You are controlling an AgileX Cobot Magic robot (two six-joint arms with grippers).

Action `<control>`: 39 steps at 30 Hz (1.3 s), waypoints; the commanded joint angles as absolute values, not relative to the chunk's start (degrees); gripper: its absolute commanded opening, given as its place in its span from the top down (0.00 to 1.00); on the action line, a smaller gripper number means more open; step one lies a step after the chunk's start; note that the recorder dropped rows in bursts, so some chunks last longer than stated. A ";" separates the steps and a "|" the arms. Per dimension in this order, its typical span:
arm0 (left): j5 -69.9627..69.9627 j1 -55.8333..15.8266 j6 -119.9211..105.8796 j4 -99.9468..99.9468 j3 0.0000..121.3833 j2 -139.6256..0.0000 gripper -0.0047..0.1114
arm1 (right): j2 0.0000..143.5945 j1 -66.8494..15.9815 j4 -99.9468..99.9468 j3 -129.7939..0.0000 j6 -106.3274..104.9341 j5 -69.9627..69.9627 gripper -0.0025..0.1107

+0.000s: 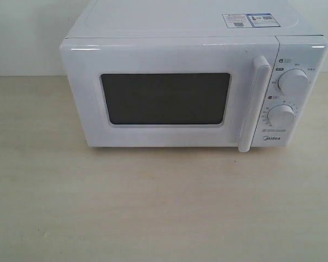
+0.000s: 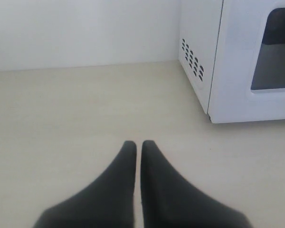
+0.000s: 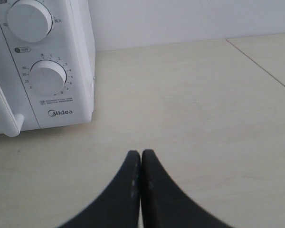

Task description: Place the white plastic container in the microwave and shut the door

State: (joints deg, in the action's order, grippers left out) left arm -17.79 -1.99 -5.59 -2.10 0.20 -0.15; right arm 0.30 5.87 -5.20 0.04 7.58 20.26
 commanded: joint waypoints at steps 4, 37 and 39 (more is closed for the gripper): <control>-17.53 -1.78 -6.01 -1.87 0.00 0.00 0.92 | 0.00 6.15 -5.10 0.00 7.42 19.96 0.98; -17.56 -1.78 -6.01 -1.87 0.00 0.00 0.92 | 0.00 6.15 -5.07 0.00 7.32 18.41 0.98; -17.56 -1.78 -6.01 -1.87 0.00 0.00 0.92 | 0.00 6.15 -5.07 0.00 7.32 18.41 0.98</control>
